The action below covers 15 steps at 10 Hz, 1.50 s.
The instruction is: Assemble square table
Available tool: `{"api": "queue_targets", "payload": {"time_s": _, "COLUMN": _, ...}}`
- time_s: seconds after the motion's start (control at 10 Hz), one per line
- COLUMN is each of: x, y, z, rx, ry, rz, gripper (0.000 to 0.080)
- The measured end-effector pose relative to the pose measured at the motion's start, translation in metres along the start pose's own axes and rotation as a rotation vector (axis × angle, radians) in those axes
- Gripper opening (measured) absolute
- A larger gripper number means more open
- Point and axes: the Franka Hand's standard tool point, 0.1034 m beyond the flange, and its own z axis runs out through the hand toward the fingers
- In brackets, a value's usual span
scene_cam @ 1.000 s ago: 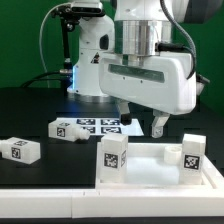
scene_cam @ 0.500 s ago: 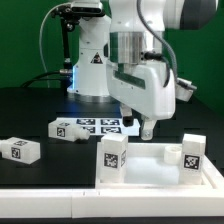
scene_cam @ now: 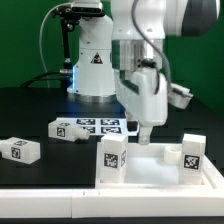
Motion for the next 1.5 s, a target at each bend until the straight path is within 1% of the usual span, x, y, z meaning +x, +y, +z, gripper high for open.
{"api": "queue_targets", "payload": {"time_s": 0.1, "x": -0.003, "y": 0.009, "z": 0.013, "rx": -0.007, "ry": 0.003, "rz": 0.025, "gripper": 0.0649}}
{"api": "queue_targets", "payload": {"time_s": 0.2, "x": -0.011, "y": 0.018, "z": 0.021, "rx": 0.006, "ry": 0.005, "rz": 0.047, "gripper": 0.0649}}
{"api": "queue_targets", "payload": {"time_s": 0.3, "x": -0.015, "y": 0.022, "z": 0.026, "rx": 0.011, "ry": 0.002, "rz": 0.081, "gripper": 0.0649}}
{"api": "queue_targets", "payload": {"time_s": 0.6, "x": -0.015, "y": 0.023, "z": 0.029, "rx": 0.008, "ry": 0.003, "rz": 0.082, "gripper": 0.0635}}
{"api": "queue_targets", "payload": {"time_s": 0.7, "x": -0.015, "y": 0.023, "z": 0.029, "rx": 0.007, "ry": 0.004, "rz": 0.082, "gripper": 0.0467}}
{"api": "queue_targets", "payload": {"time_s": 0.8, "x": -0.015, "y": 0.023, "z": 0.029, "rx": 0.007, "ry": 0.004, "rz": 0.082, "gripper": 0.0283}}
{"api": "queue_targets", "payload": {"time_s": 0.9, "x": -0.015, "y": 0.023, "z": 0.029, "rx": 0.007, "ry": 0.004, "rz": 0.082, "gripper": 0.0283}}
{"api": "queue_targets", "payload": {"time_s": 1.0, "x": -0.015, "y": 0.023, "z": 0.029, "rx": 0.007, "ry": 0.004, "rz": 0.082, "gripper": 0.0148}}
{"api": "queue_targets", "payload": {"time_s": 1.1, "x": -0.014, "y": 0.023, "z": 0.029, "rx": 0.007, "ry": 0.004, "rz": 0.082, "gripper": 0.0148}}
{"api": "queue_targets", "payload": {"time_s": 1.2, "x": -0.014, "y": 0.023, "z": 0.029, "rx": 0.007, "ry": 0.005, "rz": 0.083, "gripper": 0.0043}}
{"api": "queue_targets", "payload": {"time_s": 1.5, "x": -0.014, "y": 0.023, "z": 0.029, "rx": 0.007, "ry": 0.005, "rz": 0.083, "gripper": 0.0043}}
